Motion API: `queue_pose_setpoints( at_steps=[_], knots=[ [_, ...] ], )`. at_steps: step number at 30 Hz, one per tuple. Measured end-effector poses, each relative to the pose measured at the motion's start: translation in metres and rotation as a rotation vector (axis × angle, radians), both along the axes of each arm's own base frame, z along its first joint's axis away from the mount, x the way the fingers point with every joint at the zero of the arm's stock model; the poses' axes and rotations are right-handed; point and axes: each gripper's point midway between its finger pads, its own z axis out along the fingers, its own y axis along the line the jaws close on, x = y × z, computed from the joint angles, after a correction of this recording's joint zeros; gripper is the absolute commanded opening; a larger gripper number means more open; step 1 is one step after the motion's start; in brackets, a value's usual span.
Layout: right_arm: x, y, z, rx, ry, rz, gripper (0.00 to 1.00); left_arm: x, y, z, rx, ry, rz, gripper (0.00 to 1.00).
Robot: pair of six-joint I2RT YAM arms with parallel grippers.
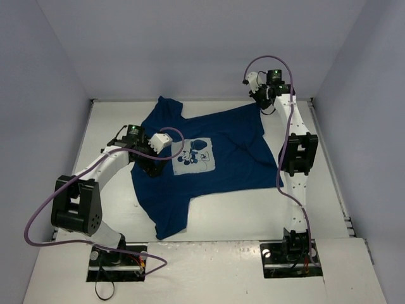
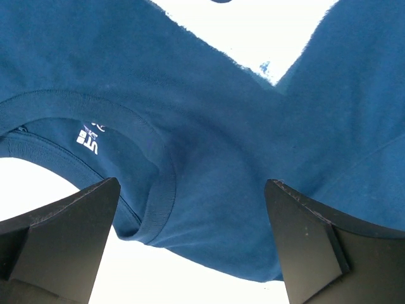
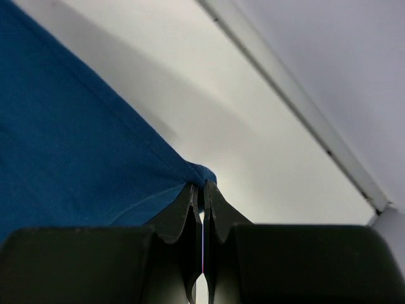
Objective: Fold and stack the t-shirts
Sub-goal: Flatten out the tshirt
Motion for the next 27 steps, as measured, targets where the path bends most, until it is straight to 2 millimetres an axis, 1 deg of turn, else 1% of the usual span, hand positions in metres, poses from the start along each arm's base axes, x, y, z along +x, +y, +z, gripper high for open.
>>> queue_pose_setpoints(
  at_steps=[5, 10, 12, 15, 16, 17, 18, 19, 20, 21, 22, 24, 27],
  knots=[
    [0.014, -0.009, 0.004, -0.021, -0.056, -0.021, 0.00, 0.004, 0.003, -0.004, 0.017, -0.006, 0.010, 0.96],
    [0.028, -0.020, 0.010, -0.048, -0.117, -0.053, 0.00, 0.013, 0.008, -0.005, 0.045, -0.032, 0.037, 0.96],
    [0.034, -0.024, 0.009, -0.063, -0.136, -0.071, 0.00, 0.018, 0.011, -0.005, 0.060, -0.047, 0.058, 0.96],
    [0.040, -0.031, 0.000, -0.089, -0.152, -0.102, 0.01, 0.027, 0.019, -0.009, 0.091, -0.063, 0.115, 0.96],
    [0.041, -0.033, -0.005, -0.098, -0.149, -0.113, 0.12, 0.029, 0.023, -0.011, 0.099, -0.059, 0.140, 0.96],
    [0.042, -0.036, -0.011, -0.108, -0.146, -0.130, 0.32, 0.030, 0.028, -0.015, 0.109, -0.052, 0.167, 0.96],
    [0.043, -0.038, -0.016, -0.118, -0.142, -0.140, 0.46, 0.032, 0.032, -0.017, 0.119, -0.042, 0.192, 0.96],
    [0.043, -0.040, -0.021, -0.132, -0.138, -0.152, 0.56, 0.033, 0.037, -0.019, 0.126, -0.034, 0.218, 0.96],
    [0.043, -0.042, -0.026, -0.146, -0.135, -0.165, 0.69, 0.035, 0.041, -0.021, 0.131, -0.026, 0.245, 0.96],
    [0.041, -0.044, -0.031, -0.163, -0.128, -0.174, 0.74, 0.038, 0.044, -0.022, 0.131, -0.019, 0.268, 0.96],
    [0.039, -0.046, -0.037, -0.181, -0.120, -0.185, 0.77, 0.041, 0.046, -0.021, 0.129, -0.015, 0.290, 0.96],
    [0.034, -0.051, -0.048, -0.211, -0.098, -0.206, 0.80, 0.048, 0.050, -0.018, 0.119, -0.014, 0.328, 0.96],
    [0.023, -0.054, -0.065, -0.240, -0.055, -0.220, 0.80, 0.053, 0.052, -0.012, 0.101, -0.022, 0.363, 0.96]
  ],
)
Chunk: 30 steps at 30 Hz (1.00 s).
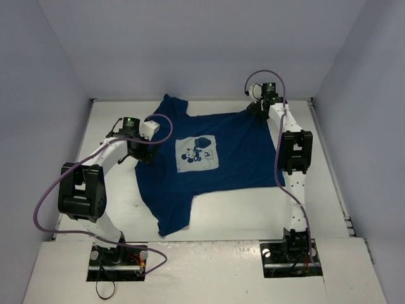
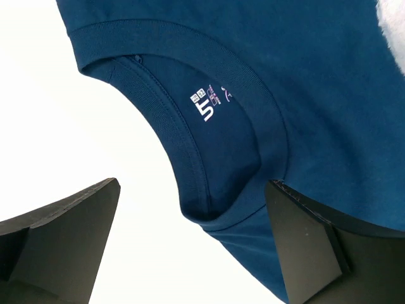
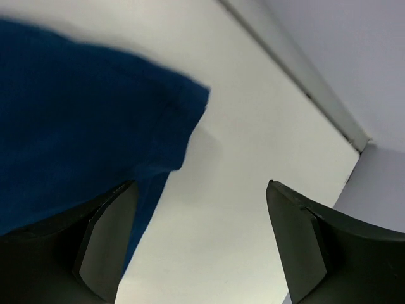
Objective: Fold and stack the t-shirts
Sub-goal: Flatten out the tshirt, then grap the side of the flattened tshirt closest away from the robot with both arms
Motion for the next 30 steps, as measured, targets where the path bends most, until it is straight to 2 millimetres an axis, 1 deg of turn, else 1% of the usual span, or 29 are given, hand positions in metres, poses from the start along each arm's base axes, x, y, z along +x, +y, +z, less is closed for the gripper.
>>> queue_pose_setpoints(
  at_steps=[2, 4, 6, 7, 9, 11, 12, 14, 15, 16, 17, 19, 20, 22, 24, 27, 30],
  knots=[
    [-0.008, -0.001, -0.003, -0.006, 0.020, -0.004, 0.77, 0.000, -0.001, 0.002, -0.010, -0.002, 0.012, 0.96],
    [-0.021, -0.001, 0.005, -0.002, 0.033, 0.001, 0.71, -0.002, -0.003, 0.002, -0.026, 0.007, 0.011, 0.96],
    [-0.041, 0.005, 0.026, 0.015, 0.043, 0.032, 0.64, -0.008, -0.006, 0.001, -0.052, 0.029, -0.004, 0.96],
    [-0.053, 0.008, 0.041, 0.025, 0.039, 0.055, 0.60, -0.012, -0.011, 0.002, -0.083, 0.045, -0.026, 0.96],
    [-0.081, 0.017, 0.072, 0.047, 0.034, 0.111, 0.47, -0.023, -0.019, 0.006, -0.128, 0.072, -0.088, 0.96],
    [-0.111, 0.028, 0.101, 0.062, 0.023, 0.181, 0.38, -0.034, -0.024, 0.012, -0.148, 0.086, -0.158, 0.95],
    [-0.133, 0.035, 0.114, 0.063, 0.018, 0.223, 0.34, -0.040, -0.027, 0.015, -0.148, 0.087, -0.198, 0.93],
    [-0.172, 0.046, 0.123, 0.059, 0.036, 0.302, 0.23, -0.050, -0.030, 0.019, -0.130, 0.079, -0.271, 0.83],
    [-0.188, 0.051, 0.121, 0.056, 0.060, 0.337, 0.19, -0.057, -0.030, 0.019, -0.115, 0.081, -0.307, 0.80],
    [-0.202, 0.055, 0.114, 0.054, 0.091, 0.371, 0.16, -0.063, -0.031, 0.018, -0.100, 0.084, -0.341, 0.76],
    [-0.216, 0.060, 0.106, 0.051, 0.124, 0.405, 0.12, -0.070, -0.031, 0.017, -0.085, 0.089, -0.374, 0.69],
    [-0.235, 0.059, 0.078, 0.046, 0.221, 0.433, 0.04, -0.080, -0.031, 0.007, -0.045, 0.118, -0.426, 0.59],
    [-0.243, 0.058, 0.064, 0.044, 0.272, 0.442, 0.02, -0.084, -0.030, 0.002, -0.024, 0.134, -0.448, 0.57],
    [-0.259, 0.056, 0.035, 0.043, 0.370, 0.452, 0.00, -0.091, -0.028, -0.009, 0.010, 0.175, -0.477, 0.54],
    [-0.274, 0.053, 0.010, 0.042, 0.460, 0.457, 0.00, -0.094, -0.024, -0.019, 0.040, 0.204, -0.493, 0.51],
    [-0.288, 0.048, -0.012, 0.033, 0.539, 0.452, 0.00, -0.095, -0.014, -0.035, 0.086, 0.257, -0.496, 0.50],
    [-0.298, 0.043, -0.026, 0.016, 0.586, 0.449, 0.00, -0.096, -0.003, -0.049, 0.125, 0.302, -0.491, 0.49]
  ],
)
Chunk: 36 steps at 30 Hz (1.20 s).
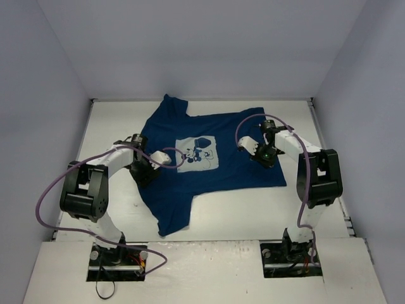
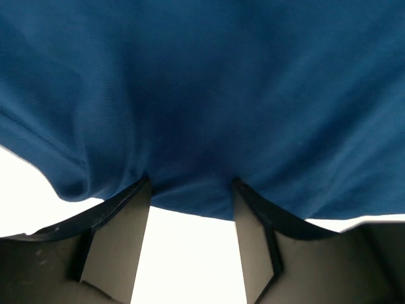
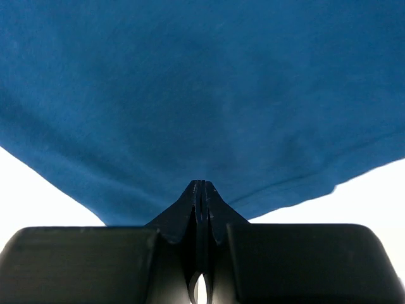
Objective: Fold and stack the t-shirts
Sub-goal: Grap the side of the flattened tshirt closest away from the robot with both arms
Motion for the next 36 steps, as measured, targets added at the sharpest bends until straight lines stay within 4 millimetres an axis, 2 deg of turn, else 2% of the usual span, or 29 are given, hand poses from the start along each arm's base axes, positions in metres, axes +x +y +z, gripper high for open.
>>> queue_pose_setpoints(
  at_steps=[5, 12, 15, 18, 21, 22, 24, 26, 29, 31, 32, 34, 35, 36],
  knots=[
    [-0.022, -0.005, -0.017, -0.037, 0.061, 0.010, 0.00, 0.010, 0.015, -0.003, 0.021, 0.012, 0.042, 0.48],
    [-0.046, 0.002, -0.021, -0.077, 0.078, 0.053, 0.00, 0.031, 0.037, -0.002, 0.028, 0.025, 0.120, 0.50],
    [-0.058, 0.007, -0.022, -0.074, 0.094, 0.065, 0.00, 0.039, 0.045, -0.001, 0.020, 0.013, 0.147, 0.61],
    [-0.066, 0.014, -0.021, -0.057, 0.113, 0.060, 0.02, 0.043, 0.044, 0.001, 0.006, -0.007, 0.152, 0.79],
    [-0.070, 0.019, -0.019, -0.042, 0.128, 0.049, 0.12, 0.043, 0.039, 0.005, -0.024, -0.031, 0.148, 0.94],
    [-0.072, 0.021, -0.018, -0.036, 0.130, 0.045, 0.17, 0.041, 0.036, 0.007, -0.038, -0.040, 0.145, 0.95],
    [-0.071, 0.026, -0.007, -0.016, 0.123, 0.030, 0.29, 0.035, 0.030, 0.022, -0.075, -0.075, 0.140, 0.96],
    [-0.059, 0.033, 0.014, 0.013, 0.072, 0.012, 0.36, 0.032, 0.022, 0.053, -0.126, -0.158, 0.134, 0.96],
    [-0.025, 0.047, 0.070, 0.092, -0.095, -0.003, 0.39, 0.024, 0.008, 0.125, -0.228, -0.376, 0.108, 0.96],
    [-0.009, 0.054, 0.115, 0.164, -0.231, 0.000, 0.40, 0.009, 0.002, 0.180, -0.287, -0.551, 0.088, 0.96],
    [-0.006, 0.054, 0.135, 0.203, -0.288, 0.003, 0.40, -0.001, -0.001, 0.202, -0.310, -0.629, 0.071, 0.95],
    [-0.012, 0.048, 0.163, 0.251, -0.370, 0.014, 0.39, -0.023, -0.005, 0.226, -0.333, -0.724, 0.029, 0.92],
    [-0.018, 0.043, 0.172, 0.262, -0.402, 0.024, 0.38, -0.036, -0.007, 0.231, -0.328, -0.752, -0.017, 0.92],
    [-0.025, 0.039, 0.172, 0.261, -0.419, 0.041, 0.38, -0.047, -0.009, 0.227, -0.318, -0.749, -0.065, 0.92]
  ],
)
